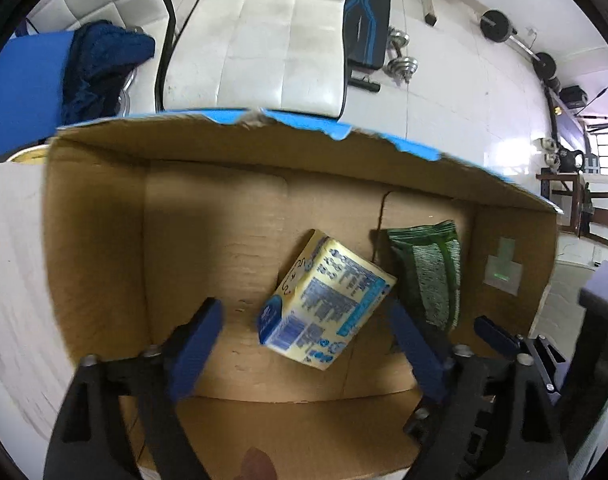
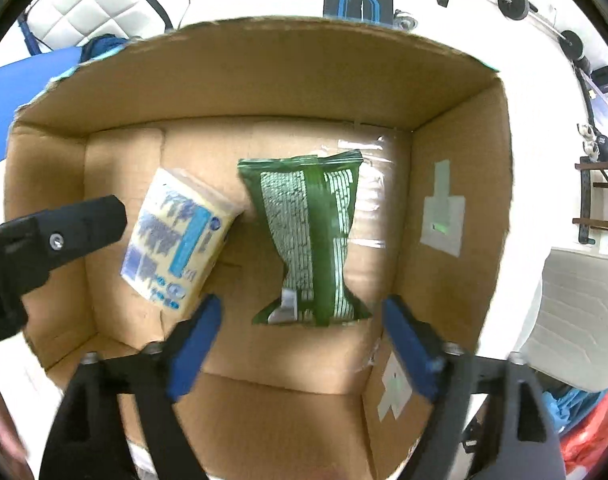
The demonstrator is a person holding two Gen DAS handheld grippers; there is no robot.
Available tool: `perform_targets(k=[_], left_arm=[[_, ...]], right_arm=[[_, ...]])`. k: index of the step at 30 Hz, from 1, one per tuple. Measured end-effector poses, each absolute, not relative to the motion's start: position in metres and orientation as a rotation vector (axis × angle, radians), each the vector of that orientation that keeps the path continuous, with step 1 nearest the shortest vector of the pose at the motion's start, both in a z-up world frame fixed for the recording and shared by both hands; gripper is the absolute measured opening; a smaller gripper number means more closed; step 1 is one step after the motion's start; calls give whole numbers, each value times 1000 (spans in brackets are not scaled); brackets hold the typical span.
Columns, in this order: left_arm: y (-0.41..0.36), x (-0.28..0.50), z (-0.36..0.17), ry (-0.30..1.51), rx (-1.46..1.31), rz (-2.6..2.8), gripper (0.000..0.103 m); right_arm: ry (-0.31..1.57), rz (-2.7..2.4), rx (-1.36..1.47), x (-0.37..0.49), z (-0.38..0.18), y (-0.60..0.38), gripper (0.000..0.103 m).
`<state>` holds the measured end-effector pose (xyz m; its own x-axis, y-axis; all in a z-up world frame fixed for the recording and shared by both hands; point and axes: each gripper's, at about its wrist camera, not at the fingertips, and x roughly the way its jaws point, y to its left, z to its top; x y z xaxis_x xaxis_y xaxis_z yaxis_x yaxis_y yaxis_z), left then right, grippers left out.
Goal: Organize soft objects
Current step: 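Carry carton and green bag into the box and open both tools, then move both tools back toward the remaining items on the table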
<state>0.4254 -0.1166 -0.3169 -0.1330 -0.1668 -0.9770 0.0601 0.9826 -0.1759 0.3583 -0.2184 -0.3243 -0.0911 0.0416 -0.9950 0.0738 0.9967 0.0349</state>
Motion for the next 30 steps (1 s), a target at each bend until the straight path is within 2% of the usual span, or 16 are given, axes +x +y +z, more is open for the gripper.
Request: perform_targets(k=[4,6,11,20,26,30], left_arm=[[-113,411,-291,1633,-22,-169,102],[-110,396,-276,1598,-12,-168,102],[-105,369,-253,1546,18,-172,102],[-92,317,-214,1468,9,-167,102],[-88,285,-182,1405,-3,-171,102],[-75,250,-176,1379,-13,-155,102]], right_arm=[[1630,-14,91,344,-301,-211,99],[1610,-3,101,334,-288,-211,103],[1563,15,89,311,-256,-206,103],[1509,37,119,256,-230,-209,103],[1497,46,190,214,-227,-218,103],[1537,80,235,179,-247,-215,103]])
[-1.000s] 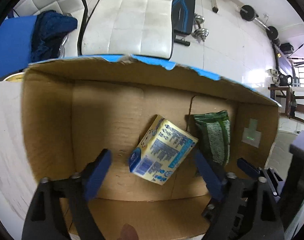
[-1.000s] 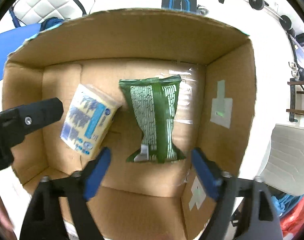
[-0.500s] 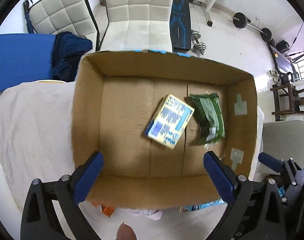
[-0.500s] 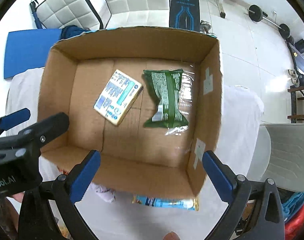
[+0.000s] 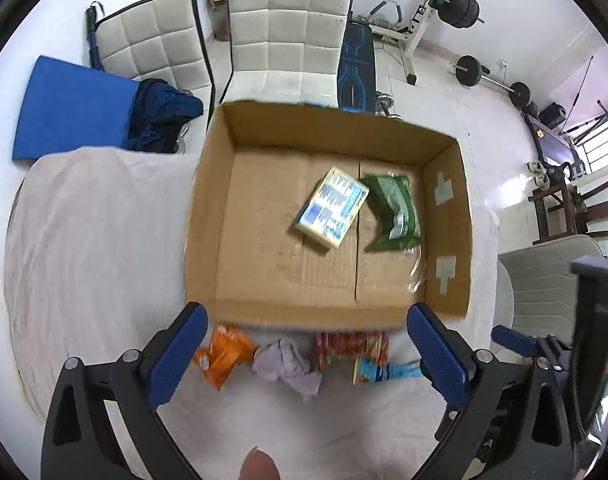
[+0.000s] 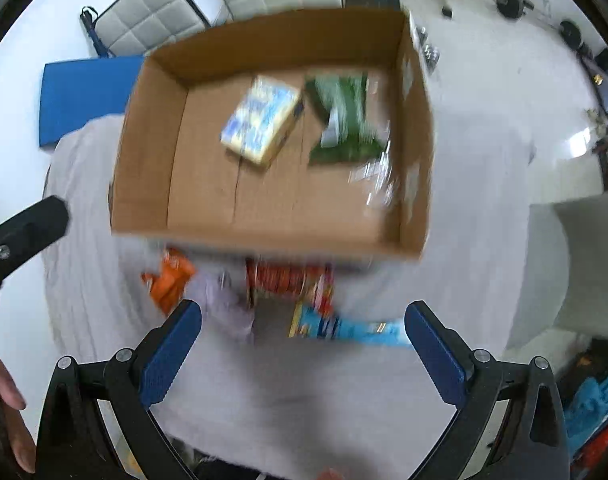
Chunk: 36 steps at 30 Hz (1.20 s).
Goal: Organize soft objects
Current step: 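Move both tools back toward the remaining items on the table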
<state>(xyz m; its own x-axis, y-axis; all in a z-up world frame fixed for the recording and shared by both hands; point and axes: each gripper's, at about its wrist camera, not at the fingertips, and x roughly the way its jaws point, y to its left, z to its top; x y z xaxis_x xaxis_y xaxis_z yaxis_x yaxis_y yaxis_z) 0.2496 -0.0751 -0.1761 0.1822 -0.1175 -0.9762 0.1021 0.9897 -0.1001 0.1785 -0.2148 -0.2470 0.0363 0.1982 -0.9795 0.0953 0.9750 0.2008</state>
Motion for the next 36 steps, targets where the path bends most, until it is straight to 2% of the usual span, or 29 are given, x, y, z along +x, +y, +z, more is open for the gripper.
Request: perform_targets(k=[7,14,18,19,23,25,28,31,34,36], left_arm=[[-40,185,-229,1456,-22,-28,102],[-16,139,-317,1668,-154,44,102],[-14,122,-341,1719,-181,61,102],[-14,120,-344,1724,-184,61,102],[-14,121,-349,1721,-192,61,102],[-11,122,-349,1710,-209,60,102],[-9,126,-350,1705,-253,68,102],[-11,135,-357,1718,-320,52,102],[-24,148,-367,1730,-343,34,102],[-34,158,-381,1752,-330,33,102]], right_arm=[[1623,125,30,127,-312,-207,103],[1659,211,-467,113,-379,-189,102],[1731,241,-491,115,-409,-191,84],[1742,235,-494,116,-414,-193,82],[1735,177,-504,113,-415,-201,53],[1770,180,-436,109,-412,-208,48],[1829,193,-353,99,-412,-218,47],[1959,220,-120,88,-416,-232,47],[1985,269,8,83,-413,-235,48],[1917,239,-75,83,-408,-230,58]])
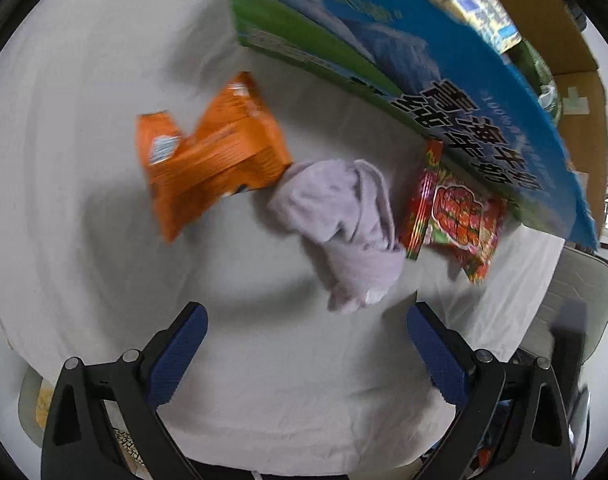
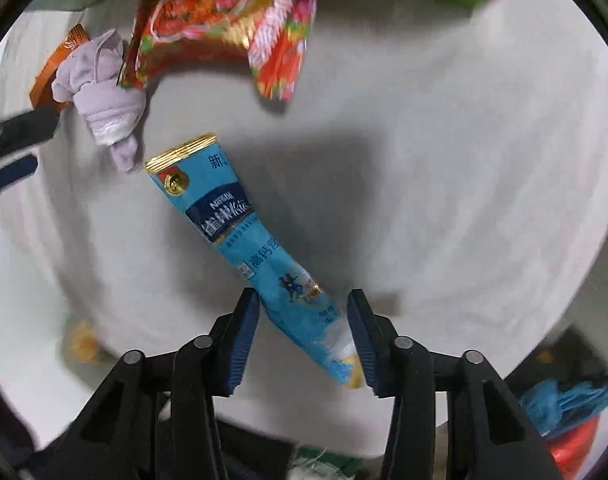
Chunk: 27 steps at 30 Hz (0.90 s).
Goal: Organize soft objects
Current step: 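Move both tools back toward the remaining items on the table, then grasp the lilac cloth with left tool while right tool grasps red candy bag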
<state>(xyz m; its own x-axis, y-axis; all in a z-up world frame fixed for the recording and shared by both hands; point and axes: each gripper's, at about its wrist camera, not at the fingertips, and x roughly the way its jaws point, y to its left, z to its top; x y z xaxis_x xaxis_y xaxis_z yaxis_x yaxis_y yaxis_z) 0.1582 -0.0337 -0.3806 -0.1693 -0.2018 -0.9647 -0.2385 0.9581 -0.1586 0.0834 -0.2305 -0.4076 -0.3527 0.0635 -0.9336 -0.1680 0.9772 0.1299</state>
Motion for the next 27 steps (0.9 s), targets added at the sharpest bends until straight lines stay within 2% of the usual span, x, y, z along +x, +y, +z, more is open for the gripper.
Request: perform_targets(k=[5,7,8,10,12,14,16,17,18,19,20,21,27], left_arm=[[-50,178,-412,1792,-309,27,102],[-56,183,-420,1787,-279,21,100],[-57,185,-421,1775,-274,9,90],[-59,184,-419,1765,-284,-30,79],[-60,183,-414,1759,-276,-59,62],[-63,180,-408,1756,-246,-83,53],[-67,176,-404,1752,-176,-87,52],[-69,173,-401,1746,-127,-88,52],[-72,172,-400,1745,-94,-88,52],[-73,170,-399,1743,-77,-88,52],[-73,167,-398,1738,-63,-89,52],[-74,164,-397,1737,-54,-90,52],[-58,144,-395,1723,-74,-82,54]], right_arm=[[1828,236,-255,80,-411,-203,58],[1834,180,-204,77,-415,-206,33],[1854,159,-140,76,-416,-207,33],[1889,62,-24,75,-416,-217,32],[1913,1,83,72,-413,-231,32],[1905,-24,149,72,-407,-242,32],[1843,-9,184,82,-389,-250,33],[1815,0,206,87,-377,-265,38],[1774,17,239,91,-363,-265,52],[1737,37,269,97,-353,-266,60],[1685,71,308,105,-343,-266,74],[1658,88,324,114,-338,-265,79],[1590,45,374,158,-363,-255,78]])
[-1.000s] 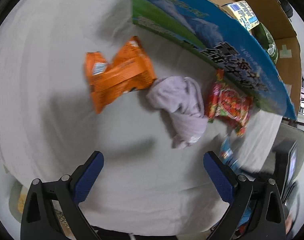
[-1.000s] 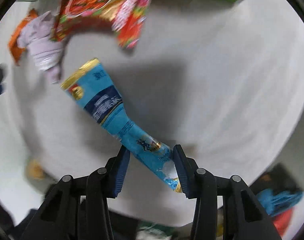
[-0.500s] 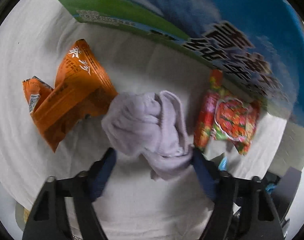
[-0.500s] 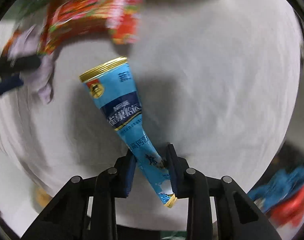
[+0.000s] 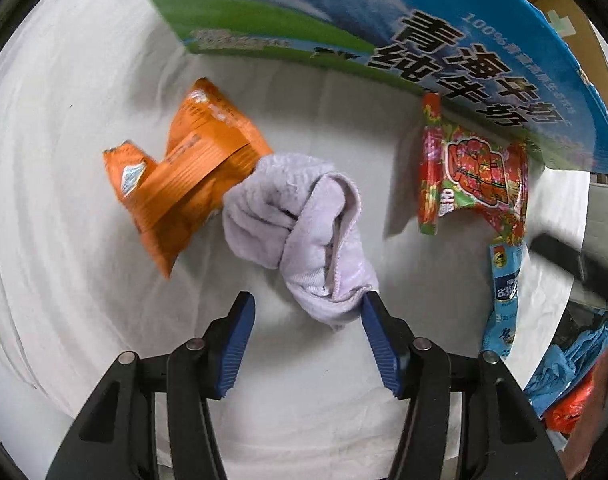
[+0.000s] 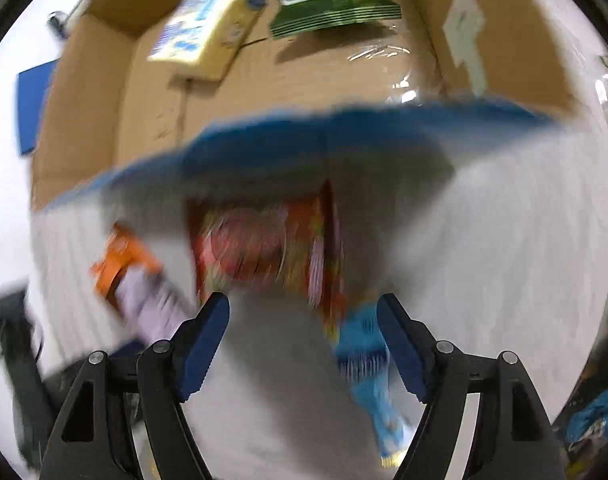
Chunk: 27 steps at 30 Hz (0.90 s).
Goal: Organize soft objects
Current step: 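Grasp the lilac cloth with left tool while right tool grasps red candy bag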
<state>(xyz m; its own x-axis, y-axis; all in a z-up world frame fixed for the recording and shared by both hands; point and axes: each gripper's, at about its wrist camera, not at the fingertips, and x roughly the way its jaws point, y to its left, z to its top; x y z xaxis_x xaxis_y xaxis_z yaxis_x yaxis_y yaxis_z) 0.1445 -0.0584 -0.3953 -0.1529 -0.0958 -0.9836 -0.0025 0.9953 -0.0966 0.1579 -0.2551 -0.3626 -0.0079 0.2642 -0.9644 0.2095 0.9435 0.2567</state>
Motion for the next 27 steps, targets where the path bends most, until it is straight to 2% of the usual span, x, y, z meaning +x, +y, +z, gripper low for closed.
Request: perform_targets(k=[1,3,4,8,9,13,16,17,18,20,26,27], left_arm=[[-56,141,-395,1723,-77,-80,54],[-51,137,-394,1719,-82,-75,54],[-47,133,-396,1719,-88,-73,54],[-39,132,-401,1720,-125,-60,54],[-40,132,-404,1720,-136,-58,54],[-34,116,-402,1714,-161,-49,55],[-31,111,-405,1714,-171,-47,55],[-18,114,-403,1714,-170,-48,55],[-9,116,-403,1715,-167,-51,55],[-8,116,-404,1715,-164,-52,55],[1,135,-392,1729,-216,-47,56],[4,134,-394,1734,-241,-41,56]], right_arm=[[1594,16,386,161,-370,-256,75],[1593,20,451,159,-379,-258,43],[1583,32,489,161,-379,-262,41],[1579,-15,525,146,-365,-260,11],[1591,-27,550,139,-362,-258,9],[1724,75,595,101,-367,-240,10],[1774,109,402,91,-362,-228,14],[1727,100,288,93,-353,-222,31],[1683,98,193,94,-347,-212,53],[1612,121,53,103,-338,-198,79],[1611,187,-242,124,-366,-158,79],[1644,170,-242,126,-376,-158,65]])
